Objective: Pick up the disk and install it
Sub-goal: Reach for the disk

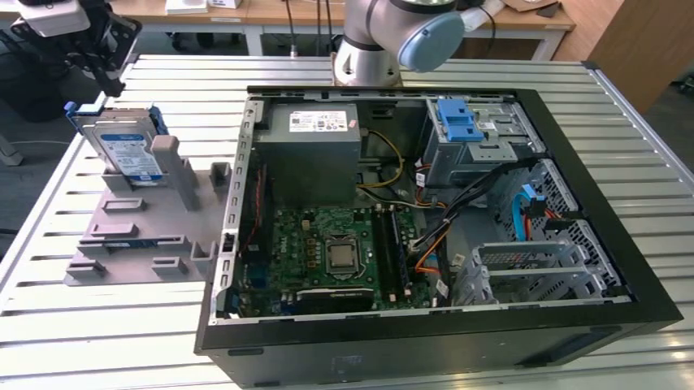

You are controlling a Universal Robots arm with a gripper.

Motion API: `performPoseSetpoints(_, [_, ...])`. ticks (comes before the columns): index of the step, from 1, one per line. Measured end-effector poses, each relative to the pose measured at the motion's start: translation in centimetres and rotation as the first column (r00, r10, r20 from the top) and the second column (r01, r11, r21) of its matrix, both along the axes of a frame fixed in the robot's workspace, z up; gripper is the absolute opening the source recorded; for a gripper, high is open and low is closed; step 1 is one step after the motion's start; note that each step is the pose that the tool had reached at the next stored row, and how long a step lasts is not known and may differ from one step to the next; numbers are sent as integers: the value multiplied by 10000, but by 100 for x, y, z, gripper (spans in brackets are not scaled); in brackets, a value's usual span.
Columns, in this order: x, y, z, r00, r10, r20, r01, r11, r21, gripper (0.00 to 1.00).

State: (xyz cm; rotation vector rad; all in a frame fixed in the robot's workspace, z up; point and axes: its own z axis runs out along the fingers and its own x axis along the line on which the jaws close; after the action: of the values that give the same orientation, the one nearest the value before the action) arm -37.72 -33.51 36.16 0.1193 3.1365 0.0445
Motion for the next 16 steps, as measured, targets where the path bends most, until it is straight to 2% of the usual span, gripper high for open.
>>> performPoseSetpoints(12, [-161, 37, -26, 10000, -1, 0, 1, 10000, 0, 11])
performPoseSetpoints(16, [-166, 37, -26, 10000, 1, -1, -1, 10000, -1, 11])
